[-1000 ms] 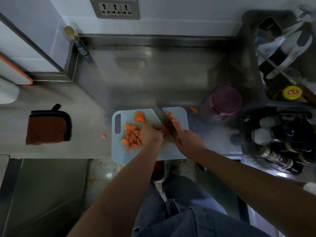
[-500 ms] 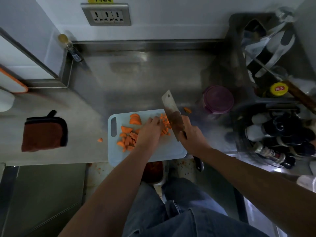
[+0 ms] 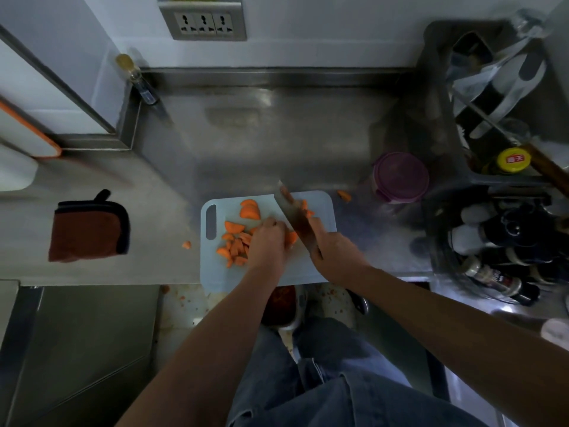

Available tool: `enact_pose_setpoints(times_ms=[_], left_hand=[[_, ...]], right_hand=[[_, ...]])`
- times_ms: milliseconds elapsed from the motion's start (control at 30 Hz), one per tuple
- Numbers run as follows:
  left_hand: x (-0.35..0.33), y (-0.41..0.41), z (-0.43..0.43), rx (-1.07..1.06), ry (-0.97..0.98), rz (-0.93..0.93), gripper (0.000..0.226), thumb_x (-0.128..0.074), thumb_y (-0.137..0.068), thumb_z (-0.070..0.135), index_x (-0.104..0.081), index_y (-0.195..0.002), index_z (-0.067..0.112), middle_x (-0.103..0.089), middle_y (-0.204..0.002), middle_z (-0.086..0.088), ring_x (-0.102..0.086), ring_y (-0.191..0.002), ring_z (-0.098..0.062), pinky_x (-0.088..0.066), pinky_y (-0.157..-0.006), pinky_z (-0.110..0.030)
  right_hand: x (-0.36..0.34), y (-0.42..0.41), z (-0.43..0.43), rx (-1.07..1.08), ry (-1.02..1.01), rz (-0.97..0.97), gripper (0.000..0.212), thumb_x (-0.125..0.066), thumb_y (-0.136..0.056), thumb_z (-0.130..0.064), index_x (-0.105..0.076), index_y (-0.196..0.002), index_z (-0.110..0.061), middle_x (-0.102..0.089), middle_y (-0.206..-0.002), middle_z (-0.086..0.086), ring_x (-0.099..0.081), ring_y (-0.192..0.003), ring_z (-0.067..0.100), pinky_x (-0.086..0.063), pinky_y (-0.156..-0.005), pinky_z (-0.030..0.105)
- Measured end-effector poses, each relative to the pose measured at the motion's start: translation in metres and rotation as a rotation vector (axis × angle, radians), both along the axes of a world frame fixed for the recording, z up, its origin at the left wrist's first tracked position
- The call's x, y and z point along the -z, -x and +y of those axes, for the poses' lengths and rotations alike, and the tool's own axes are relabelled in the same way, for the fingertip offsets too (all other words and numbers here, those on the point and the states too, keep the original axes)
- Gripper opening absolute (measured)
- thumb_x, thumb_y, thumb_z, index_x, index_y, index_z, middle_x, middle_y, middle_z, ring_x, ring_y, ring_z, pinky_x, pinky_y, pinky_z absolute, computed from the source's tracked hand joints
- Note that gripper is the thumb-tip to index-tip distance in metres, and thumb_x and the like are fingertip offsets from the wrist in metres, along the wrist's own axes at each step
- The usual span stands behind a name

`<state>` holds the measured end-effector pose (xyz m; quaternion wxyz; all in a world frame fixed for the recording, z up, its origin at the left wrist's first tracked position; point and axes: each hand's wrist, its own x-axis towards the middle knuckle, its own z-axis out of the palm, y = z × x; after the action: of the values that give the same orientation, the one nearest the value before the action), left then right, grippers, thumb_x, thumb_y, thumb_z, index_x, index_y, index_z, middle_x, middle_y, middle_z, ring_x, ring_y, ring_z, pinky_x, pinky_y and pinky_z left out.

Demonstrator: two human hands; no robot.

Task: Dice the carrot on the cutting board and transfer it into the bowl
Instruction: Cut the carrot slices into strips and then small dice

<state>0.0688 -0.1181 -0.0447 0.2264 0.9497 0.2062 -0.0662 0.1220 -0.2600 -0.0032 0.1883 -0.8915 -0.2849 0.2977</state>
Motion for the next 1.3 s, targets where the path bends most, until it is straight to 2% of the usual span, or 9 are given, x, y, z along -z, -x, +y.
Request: enact_pose_setpoints(times_ms=[133, 367, 533, 700, 933, 1100, 1300], left_hand=[[0.002, 0.000, -0.002, -0.096, 0.093, -0.029, 0.012, -0.068, -0.085, 0.010, -0.069, -0.097, 0.009, -0.061, -0.099, -0.004, -0.061, -0.088, -0.019, -0.049, -0.079, -0.025], [0.001, -0.001, -0.002, -0.067, 0.062, -0.004, 0.021, -0.064, -0.084, 0.006, -0.068, -0.104, 0.007, -0.060, -0.108, -0.009, -0.061, -0.096, -0.025, -0.050, -0.088, -0.035], [-0.001, 0.000, -0.002, -0.069, 0.070, 0.011, 0.021, -0.067, -0.085, 0.010, -0.066, -0.106, 0.007, -0.059, -0.111, -0.009, -0.060, -0.098, -0.025, -0.048, -0.090, -0.033], [-0.003, 0.006, -0.001, -0.084, 0.071, -0.023, 0.024, -0.068, -0.086, 0.015, -0.063, -0.109, 0.008, -0.055, -0.117, -0.009, -0.057, -0.103, -0.024, -0.043, -0.090, -0.031], [-0.001, 0.006, -0.001, -0.131, 0.104, -0.048, 0.008, -0.065, -0.088, 0.011, -0.070, -0.095, 0.010, -0.061, -0.101, -0.004, -0.060, -0.087, -0.017, -0.041, -0.073, -0.021], [0.001, 0.006, -0.001, -0.137, 0.126, -0.035, 0.009, -0.065, -0.088, 0.012, -0.070, -0.096, 0.012, -0.063, -0.099, -0.001, -0.060, -0.090, -0.016, -0.044, -0.077, -0.022], [0.001, 0.006, 0.001, -0.097, 0.082, -0.014, 0.014, -0.062, -0.089, 0.010, -0.068, -0.100, 0.013, -0.062, -0.101, -0.002, -0.059, -0.092, -0.018, -0.046, -0.081, -0.027]], right_hand=[[0.003, 0.004, 0.003, -0.026, 0.068, 0.029, 0.067, -0.046, -0.092, -0.015, -0.007, -0.145, -0.028, -0.058, -0.079, 0.005, -0.061, -0.072, 0.025, -0.056, -0.071, 0.047], [0.009, 0.013, 0.008, -0.033, 0.120, 0.012, 0.066, -0.045, -0.094, -0.013, -0.008, -0.148, -0.020, -0.061, -0.094, 0.011, -0.062, -0.084, 0.033, -0.052, -0.075, 0.046], [0.008, 0.006, 0.014, -0.003, 0.050, 0.005, 0.066, -0.043, -0.094, -0.011, -0.008, -0.148, -0.021, -0.051, -0.080, 0.002, -0.061, -0.076, 0.032, -0.049, -0.067, 0.041], [0.004, 0.001, 0.012, 0.035, -0.012, -0.015, 0.062, -0.043, -0.096, -0.018, -0.007, -0.145, -0.030, -0.056, -0.071, 0.004, -0.058, -0.063, 0.026, -0.055, -0.064, 0.048], [-0.002, 0.006, 0.012, -0.024, 0.048, 0.006, 0.063, -0.044, -0.093, -0.013, -0.012, -0.146, -0.021, -0.053, -0.071, 0.002, -0.059, -0.068, 0.025, -0.055, -0.069, 0.047], [0.003, 0.005, 0.015, -0.020, 0.071, 0.042, 0.053, -0.045, -0.093, -0.011, -0.019, -0.138, -0.019, -0.052, -0.074, 0.001, -0.058, -0.070, 0.024, -0.053, -0.066, 0.041], [0.009, 0.013, 0.018, -0.014, 0.086, 0.037, 0.057, -0.043, -0.095, -0.015, -0.010, -0.141, -0.020, -0.063, -0.094, 0.014, -0.063, -0.081, 0.033, -0.053, -0.075, 0.051]])
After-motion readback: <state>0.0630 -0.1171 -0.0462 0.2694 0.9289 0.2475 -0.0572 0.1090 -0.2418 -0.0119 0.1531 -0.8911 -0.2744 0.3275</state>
